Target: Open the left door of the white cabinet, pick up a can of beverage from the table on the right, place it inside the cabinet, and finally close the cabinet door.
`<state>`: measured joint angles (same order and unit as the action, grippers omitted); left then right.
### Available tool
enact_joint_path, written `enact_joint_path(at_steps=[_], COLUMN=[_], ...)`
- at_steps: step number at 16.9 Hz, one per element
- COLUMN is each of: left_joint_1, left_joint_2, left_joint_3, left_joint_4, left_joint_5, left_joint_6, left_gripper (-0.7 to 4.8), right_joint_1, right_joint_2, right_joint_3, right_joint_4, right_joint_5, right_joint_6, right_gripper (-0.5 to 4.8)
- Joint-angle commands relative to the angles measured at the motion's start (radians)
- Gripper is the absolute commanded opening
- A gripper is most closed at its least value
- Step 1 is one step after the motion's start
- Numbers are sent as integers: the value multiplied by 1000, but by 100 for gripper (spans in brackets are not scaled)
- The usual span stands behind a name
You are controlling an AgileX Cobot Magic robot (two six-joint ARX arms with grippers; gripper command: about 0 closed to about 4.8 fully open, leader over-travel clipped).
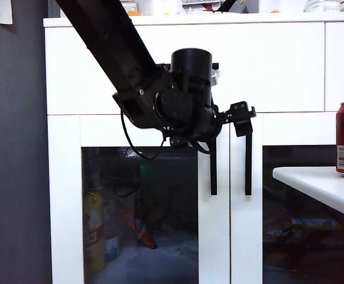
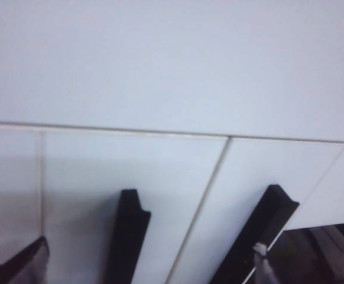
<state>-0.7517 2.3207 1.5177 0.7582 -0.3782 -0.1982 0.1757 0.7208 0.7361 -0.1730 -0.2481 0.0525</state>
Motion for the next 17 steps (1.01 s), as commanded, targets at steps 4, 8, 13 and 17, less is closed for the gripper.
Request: enact_joint_path(at_steps=[4,8,13,17], left_joint_1=[10,16,16,12], left_joint_2=[31,62,66,65], left_joint_3=[26,44,48,48], left_joint_4=[14,31,44,53], left_joint_5=[16,39,38,45], left_joint_6=[6,3,3,3], left_gripper=[479,479,479,-5], right_joint_1=[-24,-24,-24,-24], right_joint_2=[-2,-2,-2,-2], right_joint_3=[0,0,0,0], right_joint_4=[28,28,28,28], right_joint_5=[-21,-21,-21,-20], right_joint_6=[3,3,3,3], right_gripper=[479,479,479,479])
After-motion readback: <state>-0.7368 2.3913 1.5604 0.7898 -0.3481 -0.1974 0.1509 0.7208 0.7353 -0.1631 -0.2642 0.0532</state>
